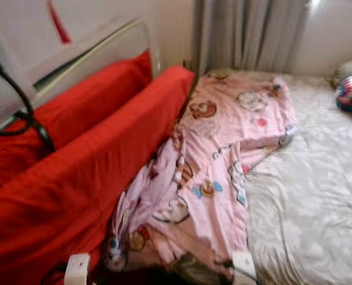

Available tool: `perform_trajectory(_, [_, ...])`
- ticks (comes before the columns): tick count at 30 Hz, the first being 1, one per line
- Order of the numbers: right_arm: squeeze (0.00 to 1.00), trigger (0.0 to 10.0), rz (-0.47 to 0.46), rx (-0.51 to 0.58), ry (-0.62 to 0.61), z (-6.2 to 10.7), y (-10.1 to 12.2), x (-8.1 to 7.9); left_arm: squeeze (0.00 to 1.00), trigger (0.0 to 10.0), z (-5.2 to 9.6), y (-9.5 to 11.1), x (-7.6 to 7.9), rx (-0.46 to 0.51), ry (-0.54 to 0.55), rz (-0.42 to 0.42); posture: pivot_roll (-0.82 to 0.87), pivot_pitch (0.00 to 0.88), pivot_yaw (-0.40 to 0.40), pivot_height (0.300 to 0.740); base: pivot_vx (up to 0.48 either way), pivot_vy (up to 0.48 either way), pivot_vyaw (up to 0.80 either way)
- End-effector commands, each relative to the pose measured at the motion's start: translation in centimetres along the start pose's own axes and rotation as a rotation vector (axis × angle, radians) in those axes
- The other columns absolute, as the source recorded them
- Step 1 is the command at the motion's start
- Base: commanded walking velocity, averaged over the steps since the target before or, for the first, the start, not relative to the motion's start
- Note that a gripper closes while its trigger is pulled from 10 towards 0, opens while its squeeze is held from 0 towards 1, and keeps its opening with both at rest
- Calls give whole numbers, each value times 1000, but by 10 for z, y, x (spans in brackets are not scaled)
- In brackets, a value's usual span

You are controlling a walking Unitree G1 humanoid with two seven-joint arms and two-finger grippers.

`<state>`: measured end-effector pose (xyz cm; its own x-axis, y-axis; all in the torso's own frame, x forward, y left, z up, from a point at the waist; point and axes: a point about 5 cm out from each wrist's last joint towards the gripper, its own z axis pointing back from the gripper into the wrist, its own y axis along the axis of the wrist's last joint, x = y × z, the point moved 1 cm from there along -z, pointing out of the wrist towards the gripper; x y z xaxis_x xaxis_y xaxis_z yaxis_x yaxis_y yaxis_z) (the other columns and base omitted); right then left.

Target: Clean up the room

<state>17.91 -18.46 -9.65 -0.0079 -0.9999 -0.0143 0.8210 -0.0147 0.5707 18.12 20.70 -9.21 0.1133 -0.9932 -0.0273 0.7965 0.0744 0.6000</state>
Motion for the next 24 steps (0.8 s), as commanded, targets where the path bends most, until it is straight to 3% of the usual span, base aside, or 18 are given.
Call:
perform_trajectory(1, [0, 10000, -5, -13, -9, 1, -3, 4, 0, 10000, 1, -4, -5, -16, 17, 4, -47, 0, 56, 740, 0, 0, 800])
perform_trajectory(4, [0, 10000, -41, -8, -21, 1, -4, 4, 0, 10000, 1, -4, -5, -14, 16, 3, -46, 0, 56, 740, 0, 0, 0])
perform_trajectory(17, [0, 10000, -41, 0, -31, 1, -4, 5, 0, 10000, 1, -4, -4, -10, 11, 5, -46, 0, 54, 740, 0, 0, 0])
perform_trajectory(21, [0, 10000, -56, 36, -48, 2, -1, 6, 0, 10000, 1, -4, -5, -5, 11, 8, -50, 0, 55, 740, 0, 0, 0])
perform_trajectory(24, [0, 10000, -137, 125, -55, 3, 4, 5, 0, 10000, 2, 2, -3, 63, -13, 54, -62, 0, 63, 740, 0, 0, 0])
